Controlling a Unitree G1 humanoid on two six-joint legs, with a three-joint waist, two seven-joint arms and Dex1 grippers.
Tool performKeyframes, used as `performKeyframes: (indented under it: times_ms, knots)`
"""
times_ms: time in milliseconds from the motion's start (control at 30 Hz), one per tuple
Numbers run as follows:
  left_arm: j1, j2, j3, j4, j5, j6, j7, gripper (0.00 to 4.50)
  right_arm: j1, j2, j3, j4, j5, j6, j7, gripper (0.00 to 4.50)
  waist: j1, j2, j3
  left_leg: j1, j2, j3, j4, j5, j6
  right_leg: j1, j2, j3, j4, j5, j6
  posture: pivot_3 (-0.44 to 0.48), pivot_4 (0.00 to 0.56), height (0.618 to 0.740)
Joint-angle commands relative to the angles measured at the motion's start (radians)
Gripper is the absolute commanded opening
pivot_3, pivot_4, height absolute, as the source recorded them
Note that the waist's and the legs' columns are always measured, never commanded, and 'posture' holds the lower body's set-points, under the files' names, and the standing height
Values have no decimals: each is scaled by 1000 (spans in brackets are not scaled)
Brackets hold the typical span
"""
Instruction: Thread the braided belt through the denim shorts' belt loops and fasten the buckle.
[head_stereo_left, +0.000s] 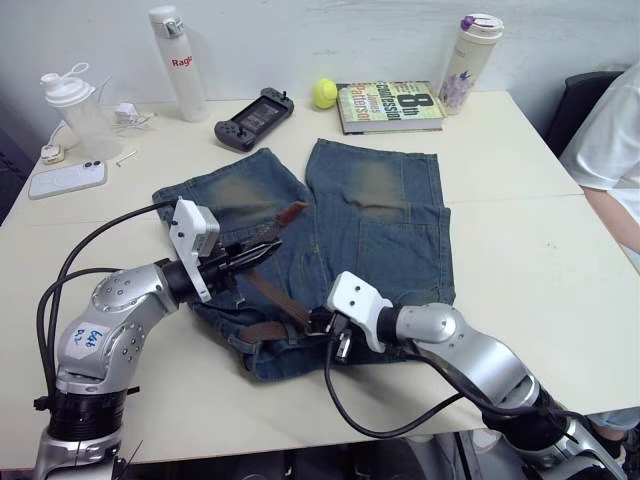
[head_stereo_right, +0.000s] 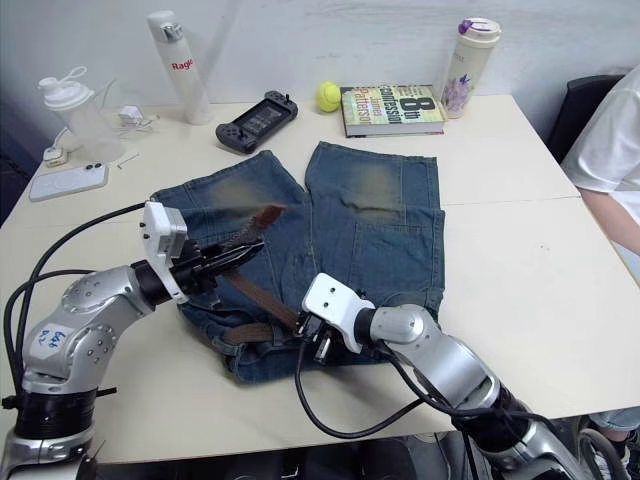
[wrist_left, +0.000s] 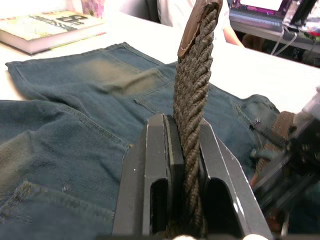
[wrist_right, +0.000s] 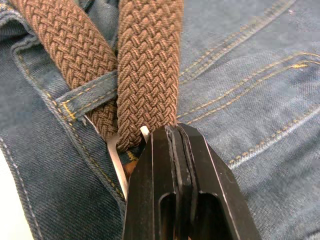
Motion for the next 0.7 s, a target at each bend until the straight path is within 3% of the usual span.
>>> performKeyframes:
  times_ms: [33, 700]
  knots:
    - [50, 38, 43, -3, 28, -52, -34, 225, 17, -13, -36, -34, 19, 56, 3, 12, 0, 0, 0, 0, 0, 0, 0, 0, 0, 0, 0, 0, 0, 0, 0, 0, 150, 740]
    - [147, 54, 30, 32, 91, -136, -60, 225, 13, 1, -70, -135, 48, 128, -8, 12, -2, 0, 0, 0, 1, 0, -1, 0, 0, -1, -1, 0, 0, 0, 0, 0, 150, 740]
